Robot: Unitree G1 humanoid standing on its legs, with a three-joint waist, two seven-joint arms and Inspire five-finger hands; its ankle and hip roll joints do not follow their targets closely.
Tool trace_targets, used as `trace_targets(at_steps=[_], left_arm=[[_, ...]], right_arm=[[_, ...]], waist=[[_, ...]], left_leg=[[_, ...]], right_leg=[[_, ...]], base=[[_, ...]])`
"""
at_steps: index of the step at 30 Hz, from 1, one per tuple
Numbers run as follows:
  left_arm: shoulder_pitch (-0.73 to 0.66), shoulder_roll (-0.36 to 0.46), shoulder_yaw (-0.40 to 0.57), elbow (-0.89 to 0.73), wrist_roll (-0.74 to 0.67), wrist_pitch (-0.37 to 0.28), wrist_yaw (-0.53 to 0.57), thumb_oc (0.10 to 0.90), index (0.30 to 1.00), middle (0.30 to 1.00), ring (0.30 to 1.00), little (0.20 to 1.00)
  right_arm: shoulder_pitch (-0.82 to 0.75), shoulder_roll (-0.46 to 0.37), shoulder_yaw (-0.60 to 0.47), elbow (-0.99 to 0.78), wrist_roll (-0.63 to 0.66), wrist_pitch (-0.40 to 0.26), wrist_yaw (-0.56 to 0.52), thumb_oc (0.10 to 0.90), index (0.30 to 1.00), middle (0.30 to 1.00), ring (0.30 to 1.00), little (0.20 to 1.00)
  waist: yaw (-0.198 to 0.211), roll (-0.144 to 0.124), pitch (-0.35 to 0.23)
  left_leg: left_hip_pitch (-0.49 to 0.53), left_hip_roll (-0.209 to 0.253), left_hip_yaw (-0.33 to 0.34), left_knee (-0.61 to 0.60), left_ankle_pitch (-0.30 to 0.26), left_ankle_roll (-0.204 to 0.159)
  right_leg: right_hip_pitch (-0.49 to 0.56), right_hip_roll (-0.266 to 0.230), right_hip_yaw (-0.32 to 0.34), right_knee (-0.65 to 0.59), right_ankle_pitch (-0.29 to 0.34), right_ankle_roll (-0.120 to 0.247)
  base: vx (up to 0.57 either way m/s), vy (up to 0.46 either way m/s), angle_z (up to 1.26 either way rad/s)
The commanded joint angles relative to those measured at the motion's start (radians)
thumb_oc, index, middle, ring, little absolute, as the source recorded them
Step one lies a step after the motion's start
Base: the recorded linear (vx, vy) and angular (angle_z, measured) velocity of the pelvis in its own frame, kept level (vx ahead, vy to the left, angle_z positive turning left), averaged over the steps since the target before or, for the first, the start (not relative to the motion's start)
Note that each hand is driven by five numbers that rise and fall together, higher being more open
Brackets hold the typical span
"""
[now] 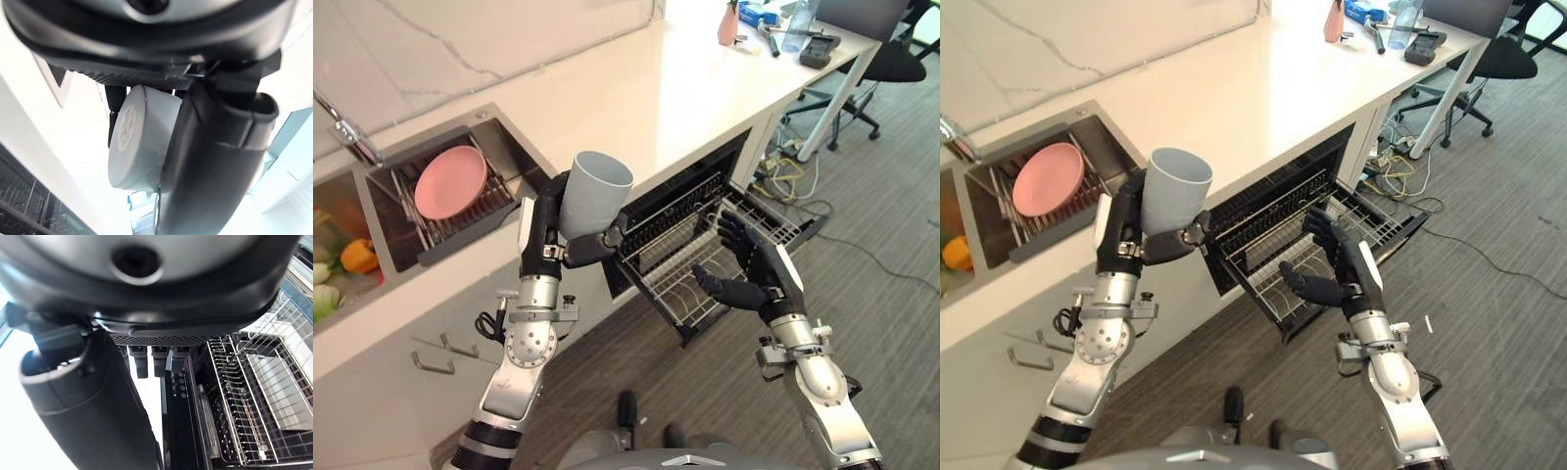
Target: Place the dishes in the dishwasher.
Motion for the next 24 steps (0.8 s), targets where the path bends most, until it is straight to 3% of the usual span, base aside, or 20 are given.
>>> trace_targets(at_steps=[1,6,7,8,9,12,13,14,16,24], left_arm=[[-0.061,0.035,-0.011,-0.092,0.034,-0.102,0.005,0.400,0.300,0.300,0.300,0.300],[-0.061,0.066,-0.044,-0.097,0.048,-0.093,-0.017,0.400,0.300,0.300,0.300,0.300],[-0.099,0.099,-0.038,-0.093,0.105,-0.103,0.006,0.400,0.300,0.300,0.300,0.300],[-0.099,0.099,-0.038,-0.093,0.105,-0.103,0.006,0.400,0.300,0.300,0.300,0.300],[-0.159,0.134,-0.023,-0.086,0.150,-0.110,0.030,0.400,0.300,0.300,0.300,0.300],[-0.178,0.131,-0.022,-0.081,0.165,-0.118,0.045,0.400,0.300,0.300,0.300,0.300],[-0.202,0.110,-0.042,-0.063,0.180,-0.126,0.059,0.400,0.300,0.300,0.300,0.300],[-0.202,0.110,-0.042,-0.063,0.180,-0.126,0.059,0.400,0.300,0.300,0.300,0.300],[-0.204,0.074,-0.040,-0.017,0.213,-0.120,0.115,0.400,0.300,0.300,0.300,0.300],[-0.245,0.054,-0.115,0.030,0.231,-0.116,0.138,0.400,0.300,0.300,0.300,0.300]], right_arm=[[-0.090,0.021,-0.031,-0.128,0.071,-0.107,0.045,0.800,0.900,0.900,0.900,0.900],[-0.096,0.018,-0.012,-0.163,0.112,-0.112,0.077,0.800,0.900,0.900,0.900,0.900],[-0.136,0.029,0.019,-0.165,0.137,-0.116,0.087,0.800,0.900,0.900,0.900,0.900],[-0.136,0.029,0.019,-0.165,0.137,-0.116,0.087,0.800,0.900,0.900,0.900,0.900],[-0.211,0.049,0.056,-0.155,0.142,-0.106,0.076,0.800,0.900,0.900,0.900,0.900],[-0.225,0.063,0.064,-0.155,0.154,-0.107,0.074,0.800,0.900,0.900,0.900,0.900],[-0.237,0.074,0.054,-0.155,0.161,-0.113,0.074,0.800,0.900,0.900,0.900,0.900],[-0.237,0.074,0.054,-0.155,0.161,-0.113,0.074,0.800,0.900,0.900,0.900,0.900],[-0.318,0.108,0.099,-0.150,0.191,-0.102,0.036,0.800,0.900,0.900,0.900,0.900],[-0.359,0.109,0.140,-0.193,0.236,-0.085,-0.005,0.800,0.900,0.900,0.900,0.900]], waist=[[0.027,-0.064,-0.099],[0.022,-0.081,-0.089],[0.040,-0.084,-0.068],[0.040,-0.084,-0.068],[0.077,-0.067,-0.067],[0.078,-0.071,-0.072],[0.069,-0.085,-0.090],[0.069,-0.085,-0.090],[0.107,-0.092,-0.125],[0.080,-0.094,-0.125]], left_leg=[[0.090,0.040,0.045,0.006,-0.106,-0.126],[0.085,0.050,0.057,0.006,-0.116,-0.113],[0.067,0.070,0.092,0.006,-0.104,-0.119],[0.067,0.070,0.092,0.006,-0.104,-0.119],[0.043,0.101,0.128,0.006,-0.086,-0.123],[0.040,0.099,0.128,0.006,-0.086,-0.124],[0.041,0.083,0.123,0.006,-0.088,-0.125],[0.041,0.083,0.123,0.006,-0.088,-0.125],[0.034,0.104,0.177,0.006,-0.090,-0.146],[0.065,0.118,0.159,0.006,-0.081,-0.163]], right_leg=[[-0.102,-0.039,0.024,0.003,0.081,0.094],[-0.131,-0.021,0.060,0.016,0.096,0.104],[-0.168,-0.036,-0.019,0.067,0.094,0.123],[-0.168,-0.036,-0.019,0.067,0.094,0.123],[-0.150,-0.096,-0.139,0.115,0.060,0.126],[-0.125,-0.114,-0.118,0.100,0.052,0.127],[-0.103,-0.110,-0.032,0.045,0.061,0.127],[-0.103,-0.110,-0.032,0.045,0.061,0.127],[-0.116,-0.140,-0.102,0.003,0.070,0.162],[-0.073,-0.110,-0.100,0.003,0.067,0.122]], base=[[0.02,0.044,-0.04],[-0.01,0.021,-0.08],[-0.14,-0.060,-0.14],[-0.31,-0.125,-0.45],[-0.15,-0.061,-0.37],[-0.07,-0.009,-1.77],[0.02,0.048,-0.20],[-0.02,-0.012,-0.15],[-0.13,-0.177,0.29],[-0.02,-0.070,-0.10]])
